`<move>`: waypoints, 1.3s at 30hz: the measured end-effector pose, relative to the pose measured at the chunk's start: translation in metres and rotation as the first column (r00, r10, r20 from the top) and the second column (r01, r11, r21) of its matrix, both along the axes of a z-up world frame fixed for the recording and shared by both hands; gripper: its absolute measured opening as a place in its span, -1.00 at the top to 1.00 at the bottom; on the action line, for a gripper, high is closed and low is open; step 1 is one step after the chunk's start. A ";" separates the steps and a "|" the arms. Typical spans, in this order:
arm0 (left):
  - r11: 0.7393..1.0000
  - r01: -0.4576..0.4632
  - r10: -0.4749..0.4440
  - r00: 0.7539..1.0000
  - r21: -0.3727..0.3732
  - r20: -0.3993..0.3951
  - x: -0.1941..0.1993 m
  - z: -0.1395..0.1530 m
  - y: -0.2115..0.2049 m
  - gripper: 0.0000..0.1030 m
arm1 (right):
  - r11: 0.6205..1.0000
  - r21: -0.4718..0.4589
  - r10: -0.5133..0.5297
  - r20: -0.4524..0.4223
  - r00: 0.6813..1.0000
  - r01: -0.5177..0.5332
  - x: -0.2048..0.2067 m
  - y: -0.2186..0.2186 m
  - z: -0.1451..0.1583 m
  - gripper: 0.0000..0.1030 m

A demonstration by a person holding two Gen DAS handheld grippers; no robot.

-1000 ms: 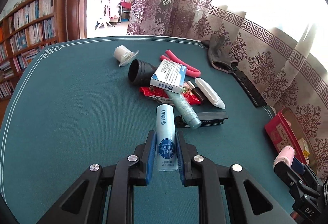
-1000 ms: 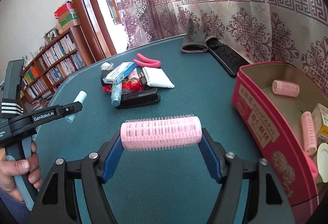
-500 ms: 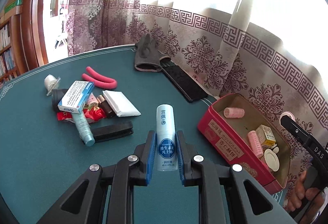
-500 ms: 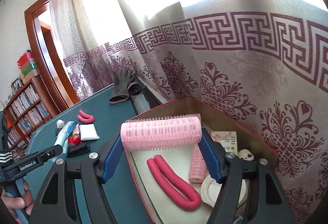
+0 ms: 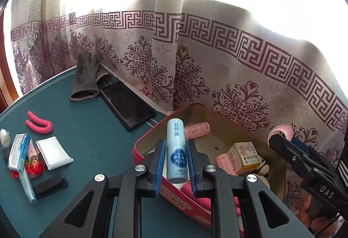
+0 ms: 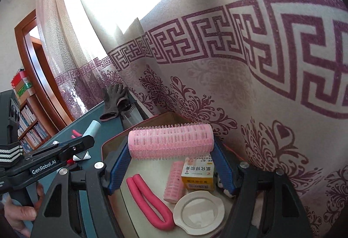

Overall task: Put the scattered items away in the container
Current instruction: 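Carry the roller and tube into the red tin and open both tools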

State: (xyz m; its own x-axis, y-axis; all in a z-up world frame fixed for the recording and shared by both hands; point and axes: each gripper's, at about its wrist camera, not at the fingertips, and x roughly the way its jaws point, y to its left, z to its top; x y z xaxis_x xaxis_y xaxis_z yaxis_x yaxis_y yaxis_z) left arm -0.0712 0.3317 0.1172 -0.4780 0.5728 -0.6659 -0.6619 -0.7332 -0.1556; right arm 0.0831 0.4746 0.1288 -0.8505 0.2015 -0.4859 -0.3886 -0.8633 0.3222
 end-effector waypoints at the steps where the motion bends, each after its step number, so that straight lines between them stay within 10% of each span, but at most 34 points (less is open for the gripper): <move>1: 1.000 0.004 -0.004 1.000 -0.005 0.008 -0.001 -0.003 0.004 0.34 | 1.000 0.000 -0.003 0.001 1.000 0.003 0.000 0.002 0.000 -0.45; 4: 0.999 -0.049 0.048 0.999 -0.006 -0.021 -0.001 -0.005 0.000 -0.50 | 1.000 -0.005 -0.005 0.007 1.000 0.005 0.000 0.006 -0.002 -0.45; 39: 0.911 -0.408 0.402 0.912 -0.066 -0.084 0.000 -0.023 -0.162 -0.75 | 0.984 0.009 0.177 0.078 0.981 -0.179 -0.045 -0.072 -0.005 -0.60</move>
